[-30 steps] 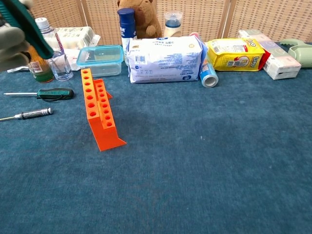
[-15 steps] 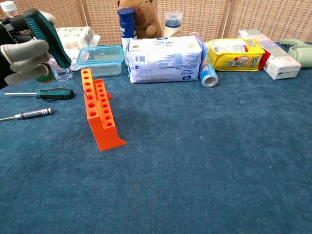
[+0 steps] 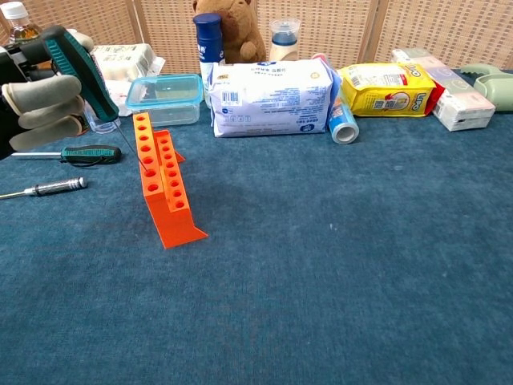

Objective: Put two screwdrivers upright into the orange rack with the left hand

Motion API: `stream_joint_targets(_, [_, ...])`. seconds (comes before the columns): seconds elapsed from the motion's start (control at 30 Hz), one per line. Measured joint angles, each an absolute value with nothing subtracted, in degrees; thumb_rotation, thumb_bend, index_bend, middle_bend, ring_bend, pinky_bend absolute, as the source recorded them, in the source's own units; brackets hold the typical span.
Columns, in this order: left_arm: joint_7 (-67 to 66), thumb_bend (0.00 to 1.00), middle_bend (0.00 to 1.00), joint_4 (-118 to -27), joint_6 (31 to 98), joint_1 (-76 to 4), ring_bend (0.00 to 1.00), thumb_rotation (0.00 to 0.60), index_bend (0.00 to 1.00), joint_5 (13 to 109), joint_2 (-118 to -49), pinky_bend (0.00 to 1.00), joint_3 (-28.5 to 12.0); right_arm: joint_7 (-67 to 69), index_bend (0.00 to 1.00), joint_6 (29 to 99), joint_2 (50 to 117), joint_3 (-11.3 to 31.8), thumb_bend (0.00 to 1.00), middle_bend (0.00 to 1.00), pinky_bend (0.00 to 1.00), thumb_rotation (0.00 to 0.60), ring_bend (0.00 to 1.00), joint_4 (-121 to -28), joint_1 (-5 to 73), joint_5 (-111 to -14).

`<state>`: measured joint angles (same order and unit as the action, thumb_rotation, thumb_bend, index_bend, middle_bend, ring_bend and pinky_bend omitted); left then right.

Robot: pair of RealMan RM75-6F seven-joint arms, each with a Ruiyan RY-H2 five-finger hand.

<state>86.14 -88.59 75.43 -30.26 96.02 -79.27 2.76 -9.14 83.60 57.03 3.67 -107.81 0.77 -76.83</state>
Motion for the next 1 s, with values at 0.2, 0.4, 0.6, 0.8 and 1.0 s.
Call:
stream_joint_targets(0.2, [86.12, 0.54, 0.84, -88.2, 75.31, -30.16, 0.87, 0.6, 0.53, 95.63, -79.33, 0.95, 2.84, -9.2, 0.02, 83.65, 57.07, 3.61, 0.0, 0.0, 0.01, 0.6, 0.0, -107.85, 0.75, -76.92])
stream_joint_targets(0.4, [85.68, 0.54, 0.84, -88.39, 74.85, -30.29, 0.87, 0.6, 0.53, 95.28, -79.44, 0.95, 2.76, -9.19, 0.02, 83.65, 57.07, 3.65, 0.0, 0.0, 0.01, 0.6, 0.0, -107.82, 0.76, -76.82])
stream_joint_targets(0.6, [85.45, 0.54, 0.84, -88.81, 74.49, -30.27, 0.87, 0.6, 0.53, 95.17, -79.45, 0.95, 3.01, -9.06, 0.02, 83.65, 56.99, 3.66, 0.0, 0.0, 0.01, 0.6, 0.0, -107.85, 0.76, -76.84])
stream_joint_targets(0.8, [85.12, 0.54, 0.84, -89.14, 74.01, -30.41, 0.87, 0.6, 0.54, 95.15, -79.44, 0.95, 3.16, -8.88, 0.02, 83.86, 56.89, 3.62, 0.0, 0.0, 0.01, 0.6, 0.0, -107.92, 0.66, -77.03])
stream_joint_targets(1.0, [84.23, 0.54, 0.84, -89.37, 73.43, -30.55, 0.87, 0.6, 0.54, 94.78, -79.33, 0.95, 3.07, -8.72, 0.02, 83.74, 56.81, 3.69, 0.0, 0.0, 0.01, 0.6, 0.0, -107.88, 0.71, -76.9])
